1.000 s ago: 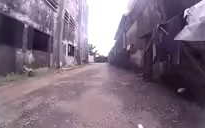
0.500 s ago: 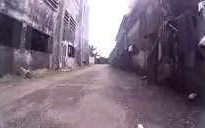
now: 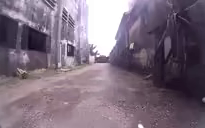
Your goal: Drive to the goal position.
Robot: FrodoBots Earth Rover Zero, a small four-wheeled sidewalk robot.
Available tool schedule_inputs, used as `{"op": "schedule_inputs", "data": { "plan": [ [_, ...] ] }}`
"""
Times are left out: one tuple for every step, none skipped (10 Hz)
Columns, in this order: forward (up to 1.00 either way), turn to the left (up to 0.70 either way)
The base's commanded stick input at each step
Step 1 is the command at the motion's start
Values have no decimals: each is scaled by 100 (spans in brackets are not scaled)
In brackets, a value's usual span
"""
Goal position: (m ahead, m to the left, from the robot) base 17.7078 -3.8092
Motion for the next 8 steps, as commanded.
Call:
{"op": "schedule_inputs", "data": {
  "plan": [
    [50, 0],
    [50, 0],
    [50, 0],
    [50, 0],
    [50, 0],
    [50, 0],
    [50, 0],
    [50, 0]
  ]
}}
